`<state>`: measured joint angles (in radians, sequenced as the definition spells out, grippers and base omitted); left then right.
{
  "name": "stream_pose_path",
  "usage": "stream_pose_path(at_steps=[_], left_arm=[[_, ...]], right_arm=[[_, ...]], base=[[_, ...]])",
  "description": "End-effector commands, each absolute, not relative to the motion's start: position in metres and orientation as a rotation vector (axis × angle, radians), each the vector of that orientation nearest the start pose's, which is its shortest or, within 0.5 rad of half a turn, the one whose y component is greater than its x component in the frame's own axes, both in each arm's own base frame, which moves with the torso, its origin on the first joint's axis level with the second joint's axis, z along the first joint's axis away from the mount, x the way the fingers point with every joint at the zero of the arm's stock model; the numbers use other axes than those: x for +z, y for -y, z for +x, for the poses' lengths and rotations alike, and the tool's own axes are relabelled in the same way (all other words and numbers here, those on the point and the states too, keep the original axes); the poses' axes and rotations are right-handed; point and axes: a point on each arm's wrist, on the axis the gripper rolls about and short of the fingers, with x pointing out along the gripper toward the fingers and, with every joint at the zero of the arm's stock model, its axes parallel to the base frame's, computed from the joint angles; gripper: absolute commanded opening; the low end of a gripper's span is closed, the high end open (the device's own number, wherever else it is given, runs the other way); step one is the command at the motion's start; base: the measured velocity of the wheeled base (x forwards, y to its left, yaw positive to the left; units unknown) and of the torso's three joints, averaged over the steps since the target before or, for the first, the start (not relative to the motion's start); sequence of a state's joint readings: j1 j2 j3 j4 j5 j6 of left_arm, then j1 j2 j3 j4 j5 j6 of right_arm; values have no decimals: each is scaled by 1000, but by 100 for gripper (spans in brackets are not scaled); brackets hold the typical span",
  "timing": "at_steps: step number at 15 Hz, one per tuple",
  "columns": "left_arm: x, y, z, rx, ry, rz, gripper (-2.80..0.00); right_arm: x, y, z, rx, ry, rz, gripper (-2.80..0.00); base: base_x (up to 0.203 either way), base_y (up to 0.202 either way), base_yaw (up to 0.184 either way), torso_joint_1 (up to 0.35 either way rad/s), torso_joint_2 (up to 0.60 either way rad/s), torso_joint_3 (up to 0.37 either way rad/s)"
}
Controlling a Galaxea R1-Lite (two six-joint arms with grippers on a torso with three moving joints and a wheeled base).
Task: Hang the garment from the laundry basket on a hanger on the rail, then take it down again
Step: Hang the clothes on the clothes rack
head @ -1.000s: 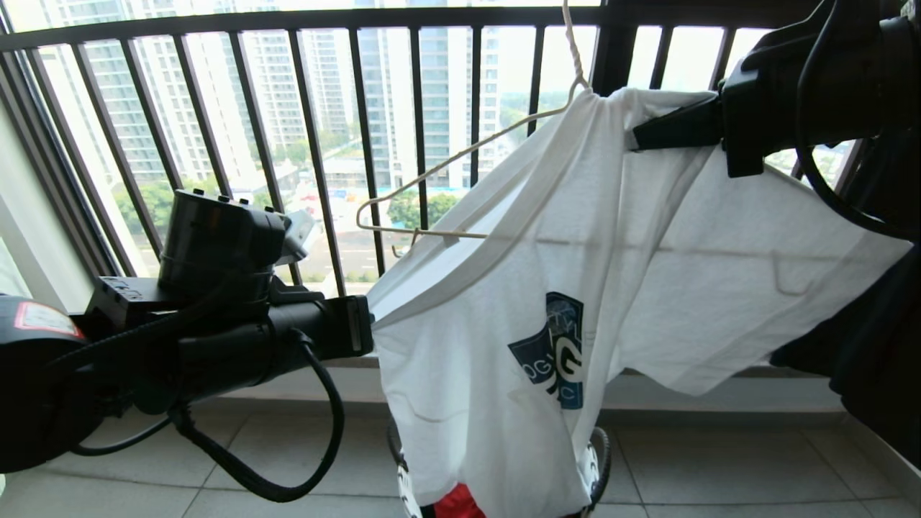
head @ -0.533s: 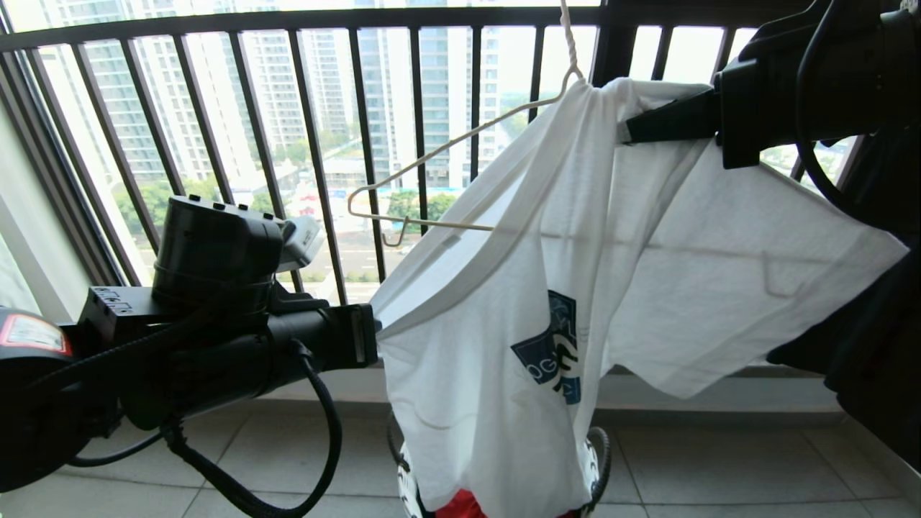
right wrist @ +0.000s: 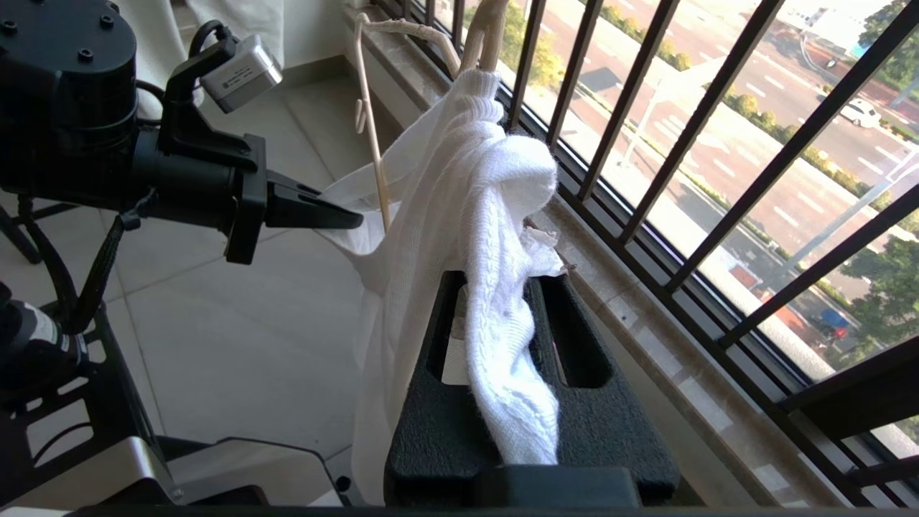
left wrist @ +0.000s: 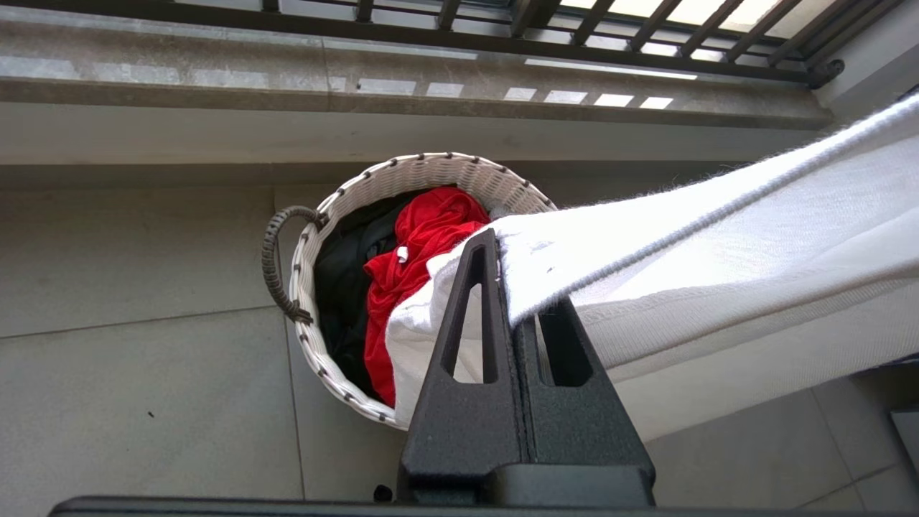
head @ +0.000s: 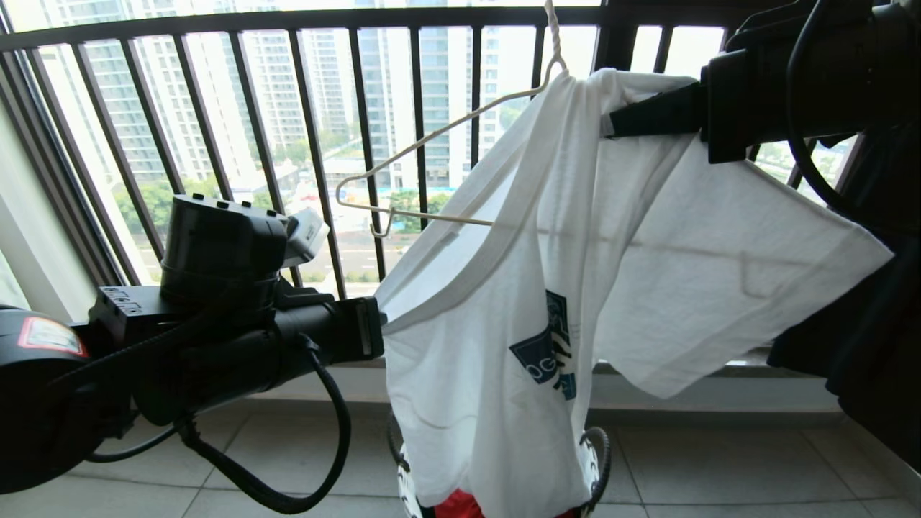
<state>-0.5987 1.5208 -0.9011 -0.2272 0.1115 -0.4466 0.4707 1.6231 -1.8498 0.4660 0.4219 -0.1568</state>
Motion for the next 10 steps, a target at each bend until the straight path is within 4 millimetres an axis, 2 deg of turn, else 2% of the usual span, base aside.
stream_pose_path(at_steps=[1, 7, 10], left_arm=[[218, 147, 224, -376, -477, -296, -280], [226, 128, 239, -308, -394, -334, -280], [223, 127, 242, -299, -402, -331, -280]], right_arm=[[388, -128, 230, 914, -181, -152, -280], [390, -125, 224, 929, -173, -151, -280], [392, -123, 220, 929, -167, -151, -280]], base=[[0, 0, 0, 0, 0, 0], [0, 0, 0, 0, 0, 0], [0, 0, 0, 0, 0, 0]])
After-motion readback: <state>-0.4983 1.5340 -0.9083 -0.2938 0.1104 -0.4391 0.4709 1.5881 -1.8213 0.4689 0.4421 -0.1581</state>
